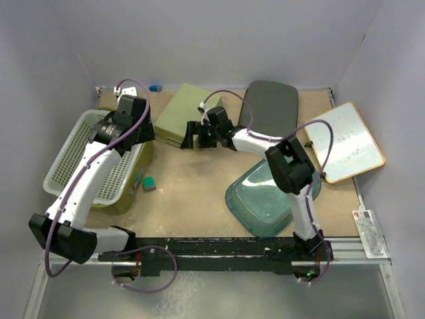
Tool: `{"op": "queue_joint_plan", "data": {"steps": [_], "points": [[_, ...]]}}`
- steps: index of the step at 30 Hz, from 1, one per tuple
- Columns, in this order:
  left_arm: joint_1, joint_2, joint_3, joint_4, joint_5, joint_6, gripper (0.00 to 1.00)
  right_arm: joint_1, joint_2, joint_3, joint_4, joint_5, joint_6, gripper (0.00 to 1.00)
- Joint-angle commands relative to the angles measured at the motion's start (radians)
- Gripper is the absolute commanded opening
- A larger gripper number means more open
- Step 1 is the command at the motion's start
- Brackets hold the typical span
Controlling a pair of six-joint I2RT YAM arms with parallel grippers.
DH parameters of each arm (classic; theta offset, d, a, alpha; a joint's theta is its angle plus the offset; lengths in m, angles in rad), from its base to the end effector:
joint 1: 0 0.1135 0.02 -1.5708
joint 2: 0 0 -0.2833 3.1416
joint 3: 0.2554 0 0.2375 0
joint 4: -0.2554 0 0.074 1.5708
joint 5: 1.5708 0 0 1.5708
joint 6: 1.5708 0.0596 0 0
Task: Turn the large container upside down
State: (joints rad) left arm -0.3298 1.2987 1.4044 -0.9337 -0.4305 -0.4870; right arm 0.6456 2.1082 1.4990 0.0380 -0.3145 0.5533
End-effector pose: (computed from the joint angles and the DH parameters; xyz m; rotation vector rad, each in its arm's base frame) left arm 0.2472 -0.0583 0.3759 -0.3755 2.2757 0.1057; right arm 0.3865 0.3142 0.2039 -0.3032 2.2744 1.0035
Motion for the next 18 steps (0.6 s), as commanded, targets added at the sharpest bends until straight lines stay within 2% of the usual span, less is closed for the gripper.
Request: {"op": "queue_joint_plan", "data": {"steps": [1,3,6,10,14,18], "points": [[-0.001,-0.067,0.04,0.023,0.043,0.0,0.6,0.006,0.137,0.234,0.292,-0.206,0.197,1.0],[-0.001,-0.076,0.039,0.01,0.04,-0.007,0.6,0.001,0.19,0.339,0.328,-0.248,0.238,1.0],[-0.001,-0.094,0.029,-0.001,0.03,-0.016,0.59,-0.004,0.209,0.444,0.258,-0.27,0.212,1.0],[0.0,-0.117,0.012,0.004,0.016,-0.015,0.6,-0.007,0.106,0.296,0.237,-0.19,0.133,1.0],[-0.001,-0.128,0.005,0.022,0.023,-0.009,0.59,-0.012,0.077,0.195,0.191,-0.125,0.106,1.0],[-0.001,-0.149,-0.005,0.038,0.027,-0.011,0.6,-0.005,0.079,0.12,0.286,-0.094,0.14,1.0]]}}
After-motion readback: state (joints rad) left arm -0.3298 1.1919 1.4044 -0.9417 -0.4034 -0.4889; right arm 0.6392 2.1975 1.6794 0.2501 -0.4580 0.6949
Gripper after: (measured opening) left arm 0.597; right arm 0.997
